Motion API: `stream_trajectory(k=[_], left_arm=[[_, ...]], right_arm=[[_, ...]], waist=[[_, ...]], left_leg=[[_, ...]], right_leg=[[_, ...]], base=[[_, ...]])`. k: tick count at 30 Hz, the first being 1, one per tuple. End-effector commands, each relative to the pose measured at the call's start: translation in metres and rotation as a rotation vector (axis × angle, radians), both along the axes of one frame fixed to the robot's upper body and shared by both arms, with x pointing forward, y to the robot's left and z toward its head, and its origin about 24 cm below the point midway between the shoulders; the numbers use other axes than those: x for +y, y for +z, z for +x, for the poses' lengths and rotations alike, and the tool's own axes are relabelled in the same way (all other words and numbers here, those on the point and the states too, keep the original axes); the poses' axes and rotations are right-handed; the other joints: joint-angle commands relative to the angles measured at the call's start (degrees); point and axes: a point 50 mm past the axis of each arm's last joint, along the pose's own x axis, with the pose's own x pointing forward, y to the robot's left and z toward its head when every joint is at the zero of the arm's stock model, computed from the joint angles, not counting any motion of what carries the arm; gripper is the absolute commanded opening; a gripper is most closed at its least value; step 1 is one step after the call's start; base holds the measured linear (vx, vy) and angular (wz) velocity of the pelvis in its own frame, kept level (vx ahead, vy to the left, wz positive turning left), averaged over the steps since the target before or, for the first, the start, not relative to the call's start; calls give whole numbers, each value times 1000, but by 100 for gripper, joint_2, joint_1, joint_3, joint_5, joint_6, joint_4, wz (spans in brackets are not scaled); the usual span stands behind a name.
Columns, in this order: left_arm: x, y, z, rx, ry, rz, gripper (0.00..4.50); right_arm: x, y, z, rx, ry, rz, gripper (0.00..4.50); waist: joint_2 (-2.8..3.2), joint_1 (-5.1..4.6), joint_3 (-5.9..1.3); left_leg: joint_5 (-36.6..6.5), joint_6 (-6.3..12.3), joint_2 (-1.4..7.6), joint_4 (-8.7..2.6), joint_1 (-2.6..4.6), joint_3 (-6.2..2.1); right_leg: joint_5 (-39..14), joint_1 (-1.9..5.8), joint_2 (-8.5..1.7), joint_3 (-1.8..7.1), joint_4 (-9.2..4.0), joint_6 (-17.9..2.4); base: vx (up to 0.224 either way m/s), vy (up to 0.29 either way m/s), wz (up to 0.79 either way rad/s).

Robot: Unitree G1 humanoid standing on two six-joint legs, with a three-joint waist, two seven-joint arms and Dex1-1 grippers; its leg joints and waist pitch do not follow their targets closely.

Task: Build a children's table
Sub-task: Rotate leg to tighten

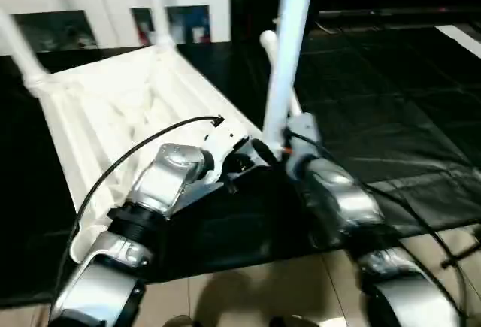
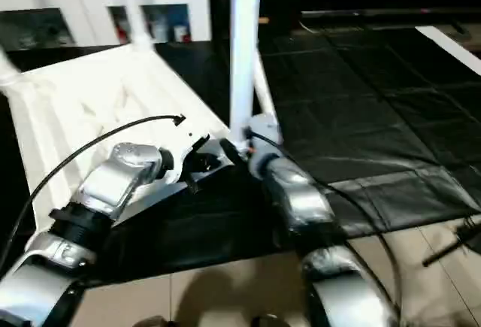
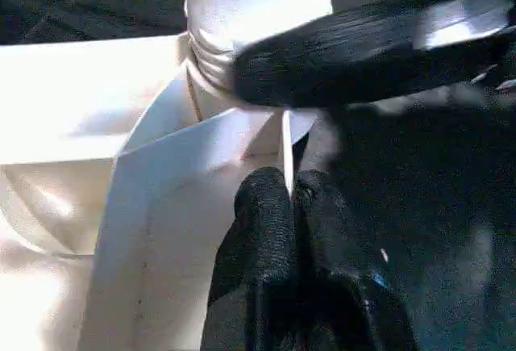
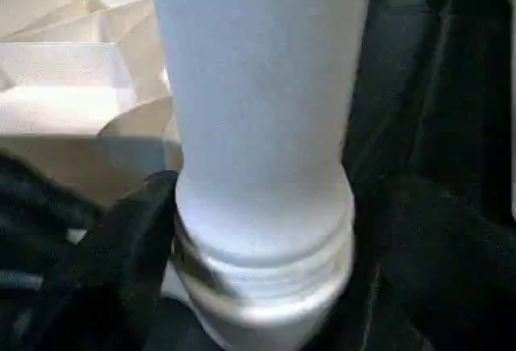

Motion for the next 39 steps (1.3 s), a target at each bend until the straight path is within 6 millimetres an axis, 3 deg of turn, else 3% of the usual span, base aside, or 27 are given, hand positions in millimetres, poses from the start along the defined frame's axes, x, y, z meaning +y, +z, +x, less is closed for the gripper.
stream_trajectory(k=[1,4,5,9,12,14,20,30,31,39], left_arm=[[11,13,0,-81,-85,-1,0],[23,8,-7,-69,-183,23,0],[30,4,-11,-37,-225,38,0],[40,2,-19,-22,-340,85,0],[43,1,-23,-16,-399,102,0],[45,1,-31,4,-504,118,0],[41,1,-41,22,-637,129,0],[37,-2,-46,17,-691,137,0],[36,-2,-47,17,-693,137,0],[37,-4,-50,22,-705,142,0]], right_arm=[[-26,12,-7,-55,62,-4,444],[-39,18,-22,-61,213,-12,444],[-45,20,-30,-53,297,-39,444],[-50,22,-44,-22,468,-90,444],[-49,23,-47,-12,521,-106,444],[-45,22,-51,11,603,-131,444],[-30,16,-50,40,699,-157,444],[-5,12,-54,89,866,-116,444],[-5,11,-54,95,872,-115,418],[-3,10,-52,119,897,-91,361]], waist=[[16,4,-476],[-1,52,-460],[20,38,-450],[-12,49,-435],[23,109,-451],[13,137,-448],[4,161,-442],[-26,151,-444],[-32,151,-442],[-23,155,-456]], left_leg=[[-538,624,165,-334,69,-16],[-694,621,157,-347,57,-26],[-727,594,156,-349,59,-16],[-907,516,162,-360,72,-13],[-802,517,198,-353,103,-16],[-831,503,201,-354,114,-5],[-883,415,217,-369,100,-12],[-859,373,214,-374,86,-14],[-838,374,214,-378,86,-14],[-720,392,216,-368,90,-12]], right_leg=[[-427,507,-403,265,-340,-1307],[-759,541,-393,278,-386,-1055],[-897,507,-390,273,-398,-1041],[-1418,476,-381,263,-449,-914],[-1247,427,-389,271,-425,-1032],[-1155,418,-380,278,-409,-1101],[-1219,424,-410,285,-383,-1110],[-1342,440,-420,289,-376,-1031],[-1339,442,-416,289,-380,-1028],[-1114,442,-412,293,-348,-1074]], base=[[0,0,0],[0,0,0],[0,0,0],[0,0,0],[0,0,0],[0,0,0],[0,0,0],[0,0,0],[0,0,0],[0,0,0]])
